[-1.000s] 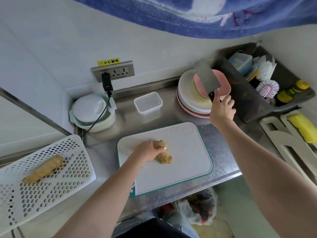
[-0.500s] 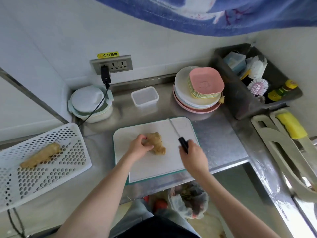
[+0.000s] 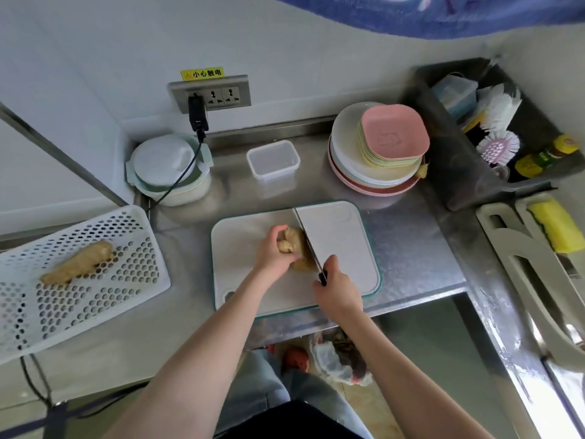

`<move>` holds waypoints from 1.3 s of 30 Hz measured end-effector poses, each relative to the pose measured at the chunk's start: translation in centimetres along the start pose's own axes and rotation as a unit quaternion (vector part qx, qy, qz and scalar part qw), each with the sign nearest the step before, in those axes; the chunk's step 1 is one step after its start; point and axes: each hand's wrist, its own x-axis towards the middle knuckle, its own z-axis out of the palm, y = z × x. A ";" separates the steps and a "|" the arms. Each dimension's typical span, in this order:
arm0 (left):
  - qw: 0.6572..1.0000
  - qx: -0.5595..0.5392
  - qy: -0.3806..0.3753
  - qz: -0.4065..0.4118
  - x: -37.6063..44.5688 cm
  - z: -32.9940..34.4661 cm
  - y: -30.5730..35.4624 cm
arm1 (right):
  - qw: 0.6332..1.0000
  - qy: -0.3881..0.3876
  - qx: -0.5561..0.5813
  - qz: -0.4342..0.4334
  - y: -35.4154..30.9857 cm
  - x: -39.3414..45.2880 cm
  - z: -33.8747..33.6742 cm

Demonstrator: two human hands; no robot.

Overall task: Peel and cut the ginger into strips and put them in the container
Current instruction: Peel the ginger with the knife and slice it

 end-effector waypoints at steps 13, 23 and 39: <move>0.999 0.029 0.038 -0.004 0.5 -0.8 -0.3 | 0.992 0.018 0.122 0.042 0.0 1.0 -0.9; 0.999 0.019 0.040 -0.009 0.0 -0.9 0.5 | 0.985 0.111 0.133 -0.008 -1.3 1.0 -0.3; 0.999 0.025 0.042 -0.022 0.1 -1.2 1.1 | 0.993 0.113 0.027 -0.025 -1.9 0.4 1.2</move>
